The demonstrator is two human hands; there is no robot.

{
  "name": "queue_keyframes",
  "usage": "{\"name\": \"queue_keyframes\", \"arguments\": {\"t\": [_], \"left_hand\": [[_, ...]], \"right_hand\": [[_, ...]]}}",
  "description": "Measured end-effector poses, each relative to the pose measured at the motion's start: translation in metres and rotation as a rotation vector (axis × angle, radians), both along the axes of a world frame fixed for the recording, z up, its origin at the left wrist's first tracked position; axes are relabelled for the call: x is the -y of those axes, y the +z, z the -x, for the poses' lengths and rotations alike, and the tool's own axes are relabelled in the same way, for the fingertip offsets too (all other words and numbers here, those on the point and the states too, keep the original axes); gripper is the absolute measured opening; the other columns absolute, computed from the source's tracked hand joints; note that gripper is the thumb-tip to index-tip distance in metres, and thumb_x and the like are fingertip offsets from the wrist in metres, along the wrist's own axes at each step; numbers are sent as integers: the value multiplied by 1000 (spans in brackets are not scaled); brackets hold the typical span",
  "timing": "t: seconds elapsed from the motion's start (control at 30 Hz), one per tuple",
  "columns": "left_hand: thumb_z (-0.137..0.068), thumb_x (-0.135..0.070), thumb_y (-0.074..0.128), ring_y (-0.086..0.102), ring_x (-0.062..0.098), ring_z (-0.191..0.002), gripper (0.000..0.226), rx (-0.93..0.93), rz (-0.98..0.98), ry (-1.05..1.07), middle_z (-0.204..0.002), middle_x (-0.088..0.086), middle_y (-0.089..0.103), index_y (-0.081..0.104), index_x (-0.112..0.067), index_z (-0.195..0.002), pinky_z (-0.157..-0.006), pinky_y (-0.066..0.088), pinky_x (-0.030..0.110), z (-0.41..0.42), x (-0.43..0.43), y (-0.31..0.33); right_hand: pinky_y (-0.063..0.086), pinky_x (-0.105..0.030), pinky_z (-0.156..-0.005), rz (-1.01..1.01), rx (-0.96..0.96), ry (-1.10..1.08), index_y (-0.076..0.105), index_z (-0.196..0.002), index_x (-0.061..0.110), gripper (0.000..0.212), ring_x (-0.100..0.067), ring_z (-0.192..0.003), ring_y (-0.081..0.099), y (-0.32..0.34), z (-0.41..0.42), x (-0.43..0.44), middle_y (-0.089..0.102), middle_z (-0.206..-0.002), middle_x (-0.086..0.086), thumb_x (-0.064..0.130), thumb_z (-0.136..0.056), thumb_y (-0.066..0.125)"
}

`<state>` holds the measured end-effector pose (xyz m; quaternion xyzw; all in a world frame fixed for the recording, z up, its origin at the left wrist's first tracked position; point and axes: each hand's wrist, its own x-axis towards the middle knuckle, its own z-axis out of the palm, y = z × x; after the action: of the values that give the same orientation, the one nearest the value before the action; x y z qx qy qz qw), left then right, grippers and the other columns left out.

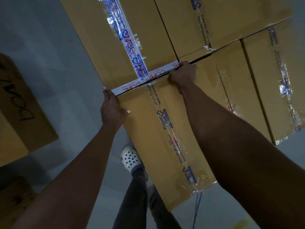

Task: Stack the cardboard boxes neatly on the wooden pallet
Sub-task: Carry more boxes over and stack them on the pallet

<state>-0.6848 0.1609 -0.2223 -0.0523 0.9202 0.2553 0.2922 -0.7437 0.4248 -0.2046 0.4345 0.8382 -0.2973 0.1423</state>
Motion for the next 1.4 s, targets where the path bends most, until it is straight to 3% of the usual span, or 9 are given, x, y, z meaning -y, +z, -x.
{"name": "queue_keyframes", "arguments": {"t": [0.4,0.6,0.77,0.9,1.03,1.17,1.23,1.3,1.4], "left_hand": [[-82,-30,83,39,45,-143,118,-34,-52,-132,-170,16,-2,1,-3,-162,-108,40,50,-4,20,-13],[-87,-32,79,32,43,-148,118,-28,-50,-72,-170,18,7,-8,-7,-162,-113,37,52,-11,15,-10],[-94,-49,67,42,45,-140,106,158,-132,378,-158,26,37,-4,-7,-162,-113,40,53,-88,-16,9],[-87,-58,68,46,41,-138,97,379,-214,582,-154,21,45,25,-7,-157,-111,42,53,-206,-37,19],[-86,-39,76,58,28,-128,80,386,-317,520,-142,5,59,36,-23,-153,-101,46,37,-313,-56,45],[-80,-10,84,59,26,-124,97,481,-527,565,-142,-1,58,30,-31,-158,-104,49,47,-353,-63,54],[-85,-4,79,58,33,-126,86,491,-532,614,-144,6,58,35,-24,-156,-107,46,54,-347,-66,55],[-86,-20,78,59,34,-124,71,510,-555,657,-141,8,61,45,-25,-149,-103,49,55,-343,-66,63],[-98,-27,64,62,30,-121,47,554,-668,758,-134,5,66,52,-25,-144,-90,51,45,-350,-67,80]], "right_hand": [[47,-37,-108,68,-4,-69,59,-133,22,60,-25,-123,57,2,-10,5,49,-139,-8,26,-77,81],[28,-32,-117,111,61,113,29,-153,14,88,-30,-139,31,18,-42,19,25,-153,-11,29,-81,79],[39,-42,-108,104,-17,23,44,-143,14,63,-27,-131,32,28,-163,67,29,-145,-7,28,-88,72],[36,-47,-109,119,102,-30,40,-143,22,61,-20,-132,24,36,-290,89,24,-150,-2,31,-88,64],[31,-50,-115,95,223,-248,27,-155,21,79,-27,-147,24,48,-415,81,17,-161,0,33,-88,67],[37,-57,-112,198,331,-722,18,-158,19,93,-41,-144,32,47,-494,56,22,-163,-13,36,-86,75],[44,-50,-106,478,181,-817,40,-147,13,71,-38,-134,47,50,-504,39,47,-147,-15,26,-87,76],[43,-40,-102,732,113,-655,63,-114,14,20,-26,-114,59,63,-506,16,64,-118,-7,19,-95,66],[38,-41,-107,714,155,-555,63,-127,11,31,-29,-123,53,63,-518,-16,58,-127,-7,27,-100,58]]}}
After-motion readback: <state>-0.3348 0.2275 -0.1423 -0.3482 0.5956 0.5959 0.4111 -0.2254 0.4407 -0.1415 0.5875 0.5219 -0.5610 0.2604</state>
